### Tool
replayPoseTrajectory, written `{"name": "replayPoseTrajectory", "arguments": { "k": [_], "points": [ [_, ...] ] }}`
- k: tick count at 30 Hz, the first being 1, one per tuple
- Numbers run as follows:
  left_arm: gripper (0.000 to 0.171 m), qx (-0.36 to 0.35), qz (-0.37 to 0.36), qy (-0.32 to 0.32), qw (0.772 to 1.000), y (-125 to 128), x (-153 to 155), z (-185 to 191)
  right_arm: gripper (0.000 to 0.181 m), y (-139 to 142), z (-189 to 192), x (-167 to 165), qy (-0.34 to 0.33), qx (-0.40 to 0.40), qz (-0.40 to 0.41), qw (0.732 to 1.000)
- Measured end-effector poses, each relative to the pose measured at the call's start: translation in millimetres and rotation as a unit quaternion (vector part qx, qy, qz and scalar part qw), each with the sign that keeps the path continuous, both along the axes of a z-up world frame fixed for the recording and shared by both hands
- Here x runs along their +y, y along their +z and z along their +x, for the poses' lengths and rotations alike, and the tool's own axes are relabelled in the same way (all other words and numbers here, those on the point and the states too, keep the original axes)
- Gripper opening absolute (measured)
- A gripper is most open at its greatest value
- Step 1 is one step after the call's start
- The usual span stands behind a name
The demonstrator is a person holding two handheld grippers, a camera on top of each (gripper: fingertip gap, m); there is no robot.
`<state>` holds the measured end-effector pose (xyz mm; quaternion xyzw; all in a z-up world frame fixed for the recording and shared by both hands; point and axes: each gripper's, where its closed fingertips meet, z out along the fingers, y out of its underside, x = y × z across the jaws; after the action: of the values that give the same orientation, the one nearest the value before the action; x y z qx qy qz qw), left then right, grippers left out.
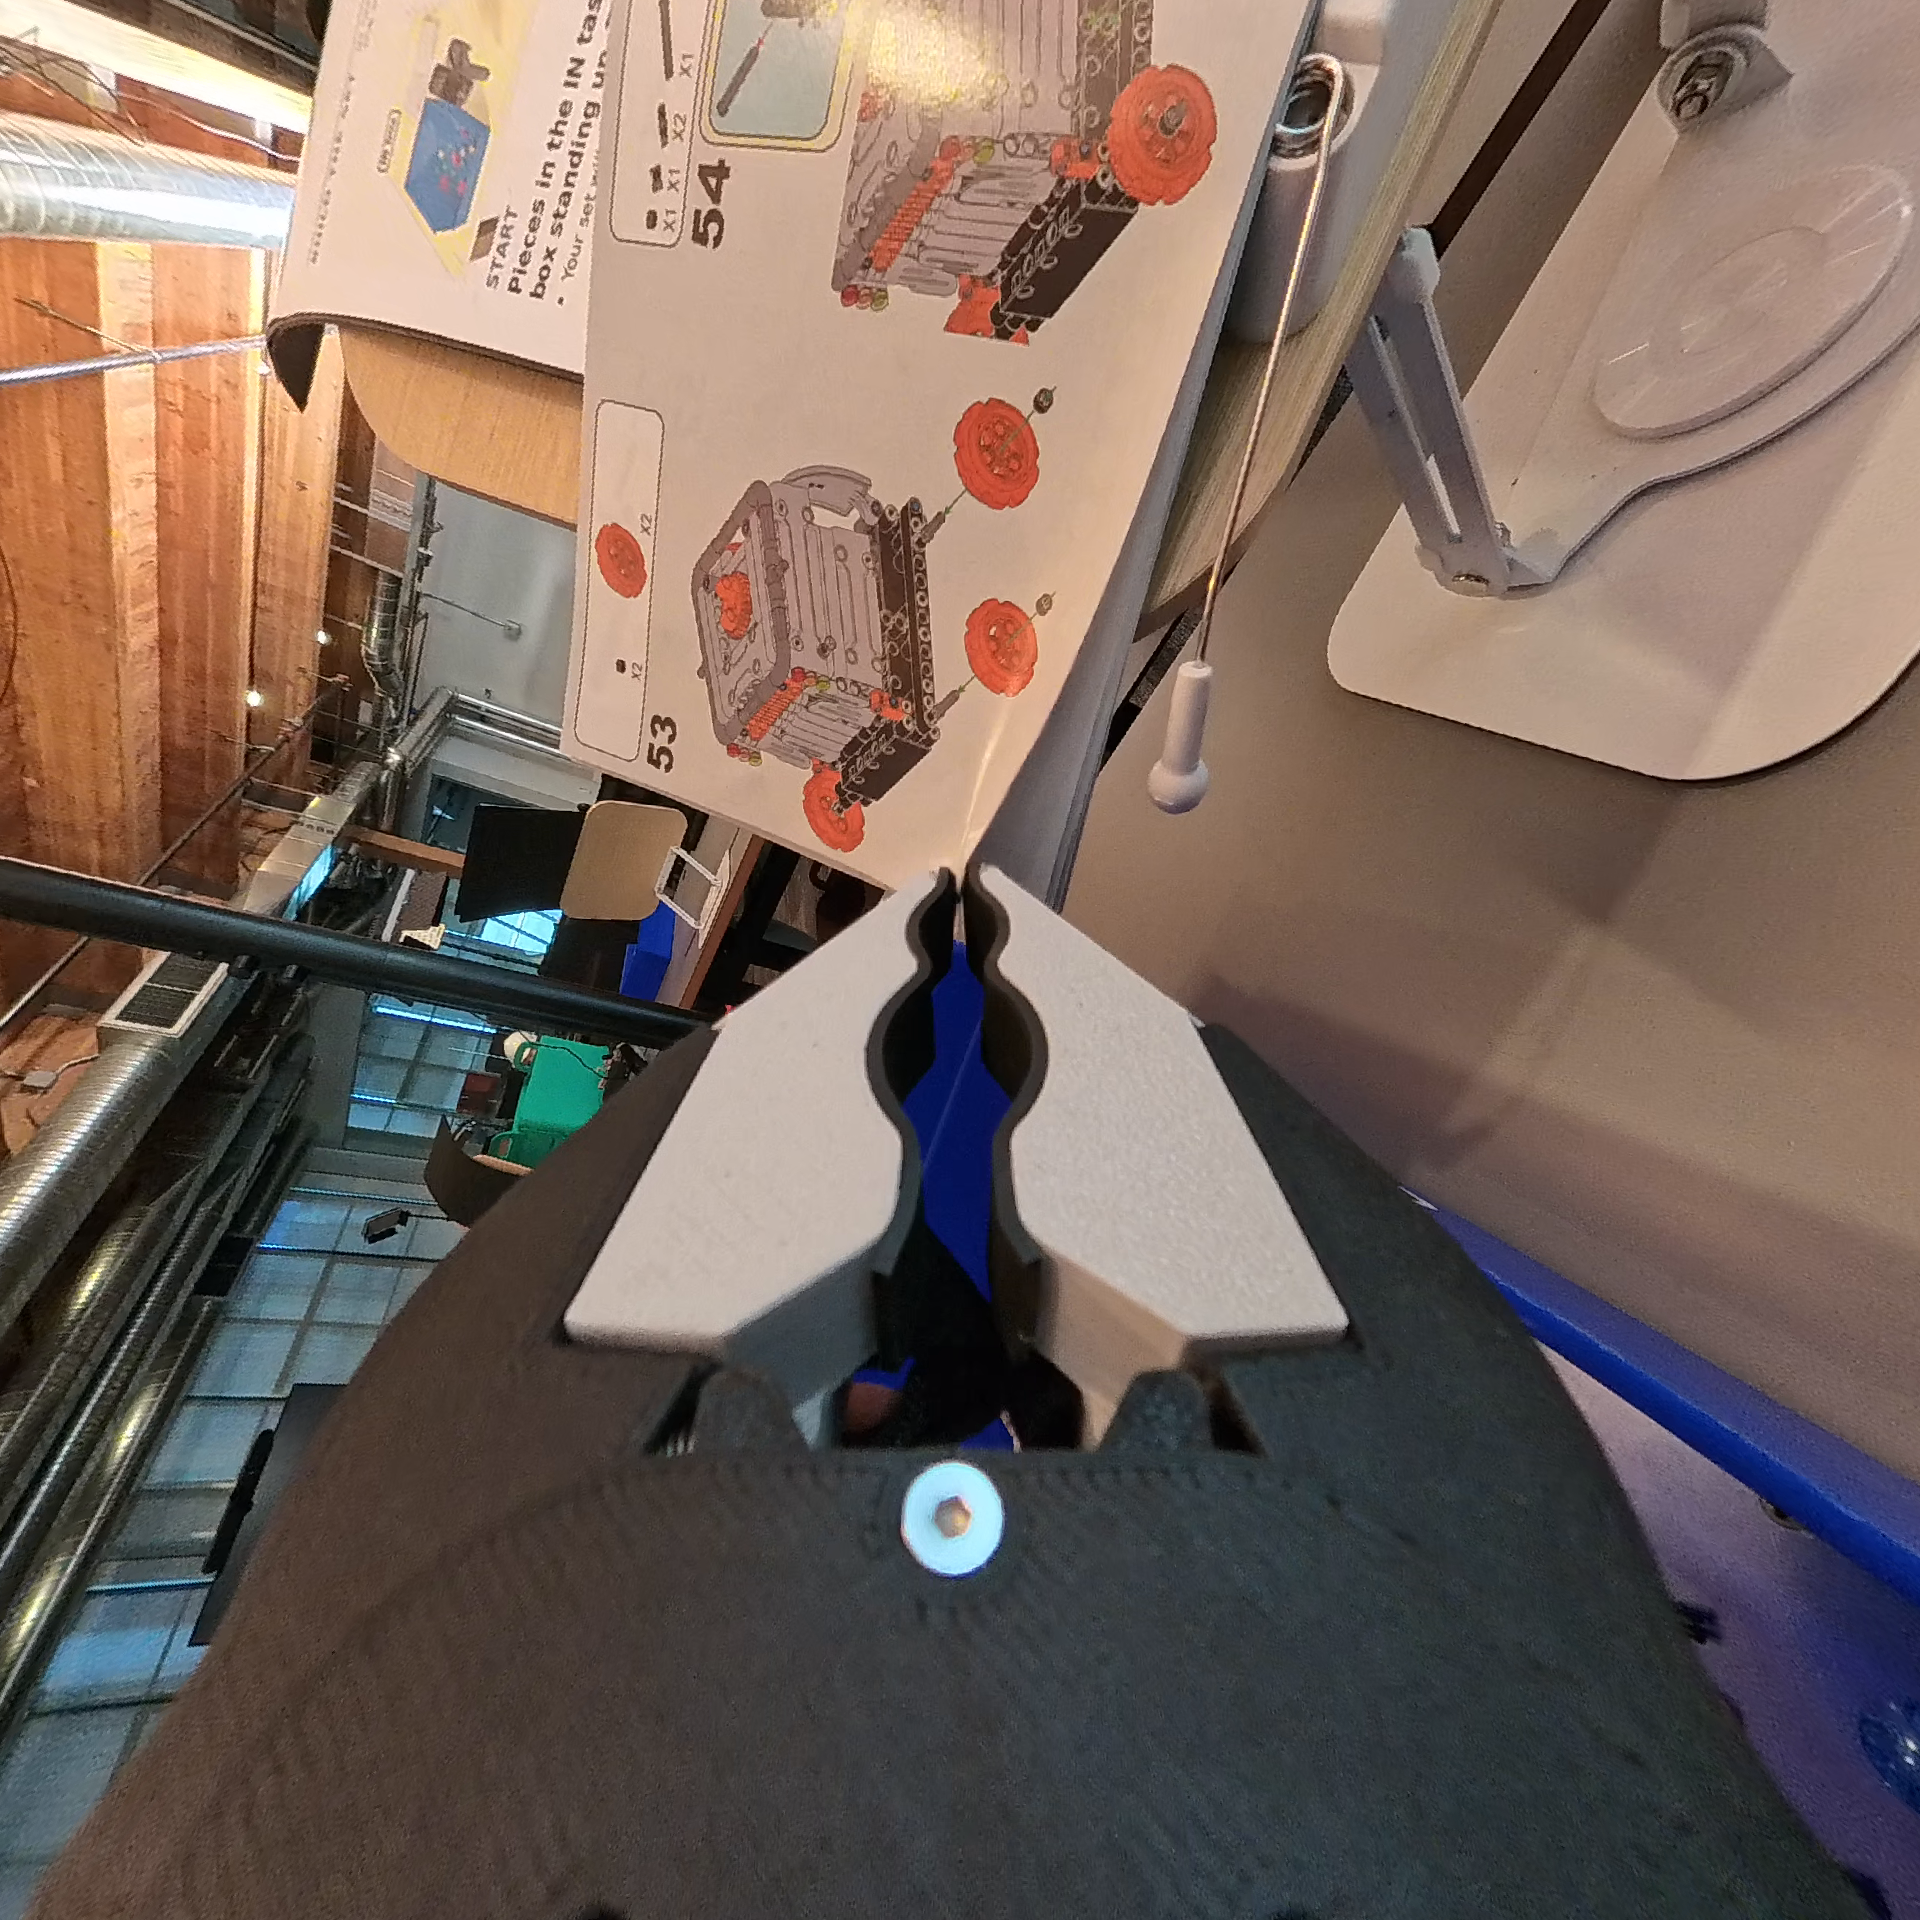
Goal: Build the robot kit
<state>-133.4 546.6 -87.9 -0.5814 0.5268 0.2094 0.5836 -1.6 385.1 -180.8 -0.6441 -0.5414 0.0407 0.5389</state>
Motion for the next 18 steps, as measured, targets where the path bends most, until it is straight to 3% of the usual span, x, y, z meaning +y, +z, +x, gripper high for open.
{"name": "replayPoseTrajectory", "arguments": {
  "k": [12,18],
  "points": [
    [0.005,0.004,-0.013,0.033,0.999,0.3,-3.8,-25.0,0.010,3.5,1.3,0.4,0.000,0.003,0.000,1.000],
    [0.006,-0.005,-0.013,0.066,0.998,20.9,-20.7,-56.6,0.010,24.3,13.5,7.9,-0.018,0.037,-0.011,0.999]
  ]
}}
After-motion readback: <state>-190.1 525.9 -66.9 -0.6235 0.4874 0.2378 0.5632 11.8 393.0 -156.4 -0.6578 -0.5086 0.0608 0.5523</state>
